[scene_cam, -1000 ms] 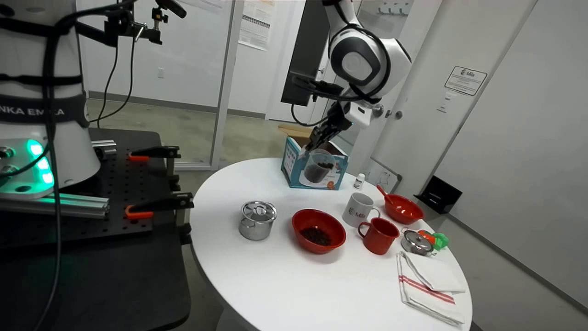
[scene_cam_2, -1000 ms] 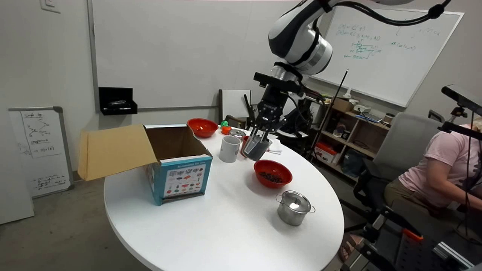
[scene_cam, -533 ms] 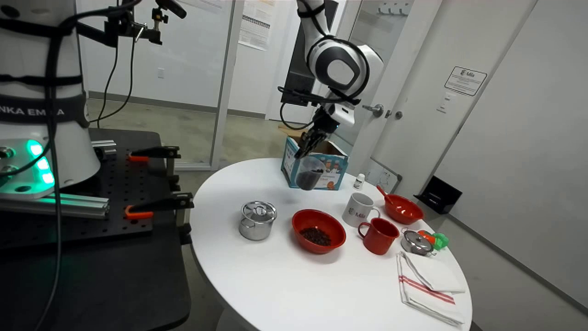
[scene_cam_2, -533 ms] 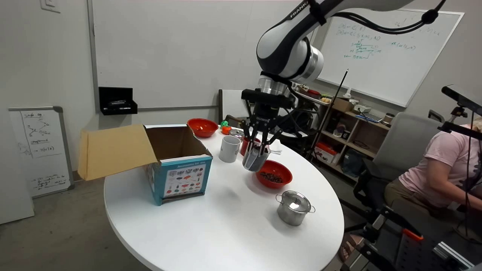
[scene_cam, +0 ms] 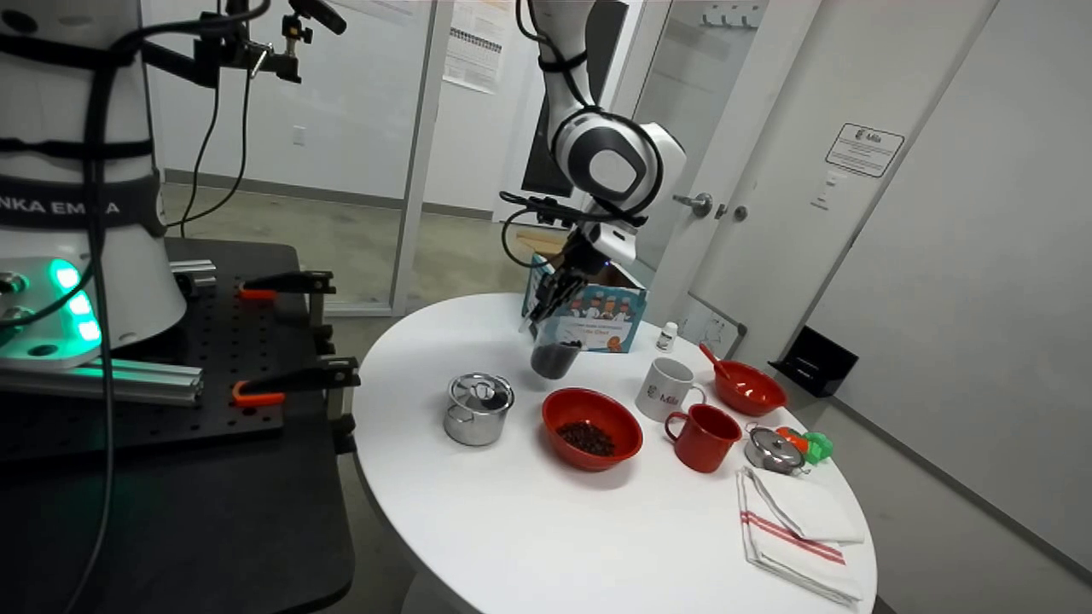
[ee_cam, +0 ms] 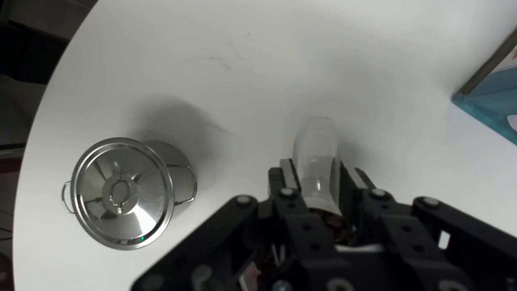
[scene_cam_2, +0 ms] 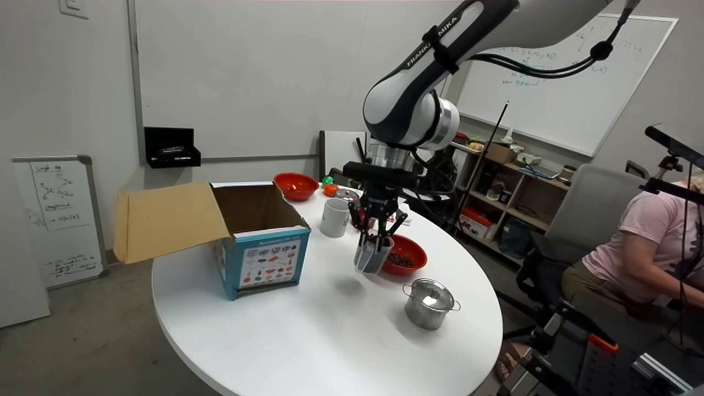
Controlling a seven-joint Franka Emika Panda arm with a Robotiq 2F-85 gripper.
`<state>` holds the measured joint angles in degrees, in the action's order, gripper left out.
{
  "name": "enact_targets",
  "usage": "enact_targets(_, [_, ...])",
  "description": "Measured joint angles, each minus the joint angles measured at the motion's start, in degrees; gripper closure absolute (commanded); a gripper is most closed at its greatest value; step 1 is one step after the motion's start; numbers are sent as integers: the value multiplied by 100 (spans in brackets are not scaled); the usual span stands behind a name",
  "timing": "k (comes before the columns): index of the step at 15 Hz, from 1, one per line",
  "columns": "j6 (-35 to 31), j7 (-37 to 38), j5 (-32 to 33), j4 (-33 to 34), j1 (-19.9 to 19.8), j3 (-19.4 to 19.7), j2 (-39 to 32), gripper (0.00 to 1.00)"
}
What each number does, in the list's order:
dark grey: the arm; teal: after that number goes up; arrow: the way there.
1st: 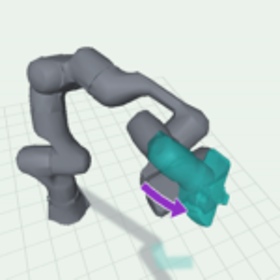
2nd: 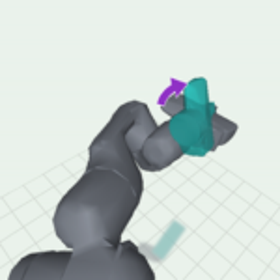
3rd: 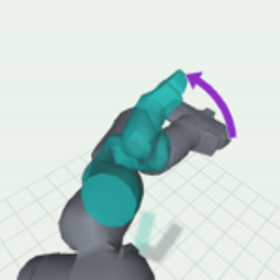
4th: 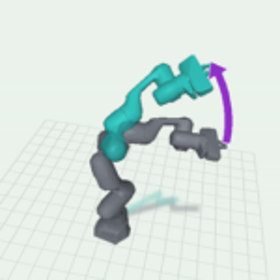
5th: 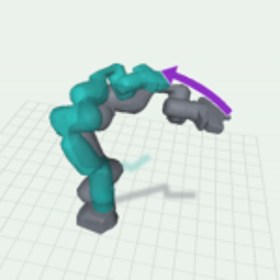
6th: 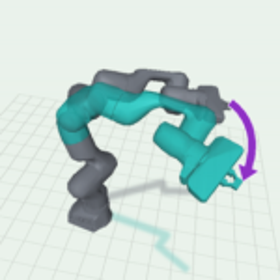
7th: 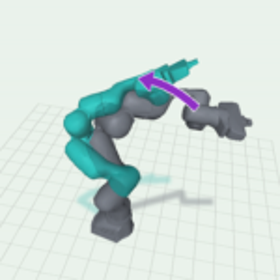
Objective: Pour some contents of the jug into the bowl
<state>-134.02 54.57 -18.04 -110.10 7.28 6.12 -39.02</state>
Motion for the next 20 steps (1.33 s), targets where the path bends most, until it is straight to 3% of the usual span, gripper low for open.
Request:
enact_targets(10, [-313,268,-3,618,-130,-5,-880,92])
enact_targets(11, [-303,305,-3,672,-138,-4,-900,61])
enact_targets(12, [-303,336,-3,711,-148,-4,-919,46])
enact_targets(18, [-306,389,-55,895,-291,-78,-1010,3])
enact_targets(20, [-306,382,-132,914,-398,-169,-973,0])
